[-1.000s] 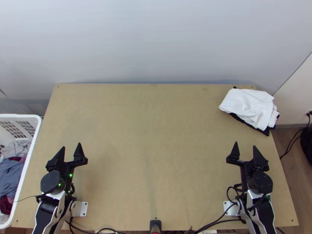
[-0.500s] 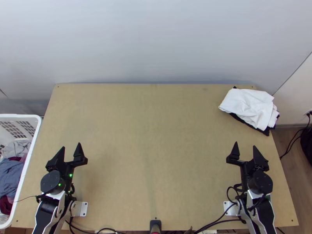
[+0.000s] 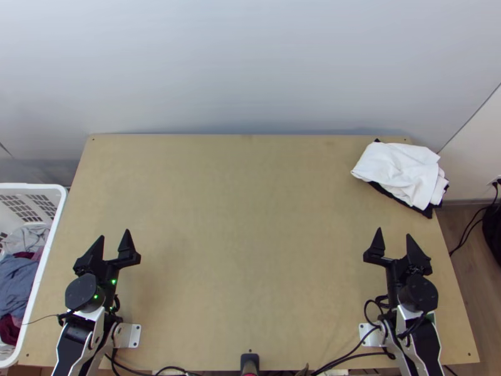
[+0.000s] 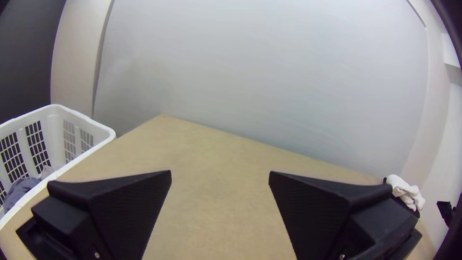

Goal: Fold the t-shirt

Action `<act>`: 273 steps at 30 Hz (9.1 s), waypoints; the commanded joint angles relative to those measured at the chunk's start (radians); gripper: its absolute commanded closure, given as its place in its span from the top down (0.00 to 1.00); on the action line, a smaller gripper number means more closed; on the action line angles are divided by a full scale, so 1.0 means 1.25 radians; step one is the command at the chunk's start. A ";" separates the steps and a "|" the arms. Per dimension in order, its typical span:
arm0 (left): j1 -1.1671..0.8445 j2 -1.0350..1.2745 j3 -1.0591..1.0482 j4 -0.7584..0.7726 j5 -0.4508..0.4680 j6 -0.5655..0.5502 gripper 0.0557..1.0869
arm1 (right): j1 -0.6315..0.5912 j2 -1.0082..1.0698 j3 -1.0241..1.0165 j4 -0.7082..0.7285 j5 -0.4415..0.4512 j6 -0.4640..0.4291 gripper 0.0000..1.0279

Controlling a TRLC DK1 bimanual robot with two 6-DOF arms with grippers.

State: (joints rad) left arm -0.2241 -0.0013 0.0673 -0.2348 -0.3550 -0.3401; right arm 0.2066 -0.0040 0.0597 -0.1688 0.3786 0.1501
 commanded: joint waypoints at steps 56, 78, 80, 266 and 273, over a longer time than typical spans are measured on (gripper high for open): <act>0.961 0.915 0.573 0.196 0.263 0.169 0.96 | 0.143 0.506 0.714 -0.258 0.166 -0.059 0.96; 1.254 1.572 0.787 0.248 0.199 0.239 0.94 | 0.145 0.586 0.771 -0.436 0.157 0.005 0.96; 1.256 1.631 0.857 0.194 0.182 0.227 0.94 | 0.143 0.586 0.770 -0.437 0.157 -0.001 0.96; -0.310 1.334 0.954 -0.492 0.121 -0.184 0.89 | 0.425 1.142 0.798 -0.279 -0.087 0.366 0.96; -0.297 1.376 0.892 -0.417 0.110 -0.167 0.82 | 0.397 1.140 0.798 -0.279 -0.088 0.362 0.96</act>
State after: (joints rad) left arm -0.5938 1.6485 1.2251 -0.8417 -0.2039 -0.5678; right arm 0.7353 1.4189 1.0592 -0.5167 0.2687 0.6048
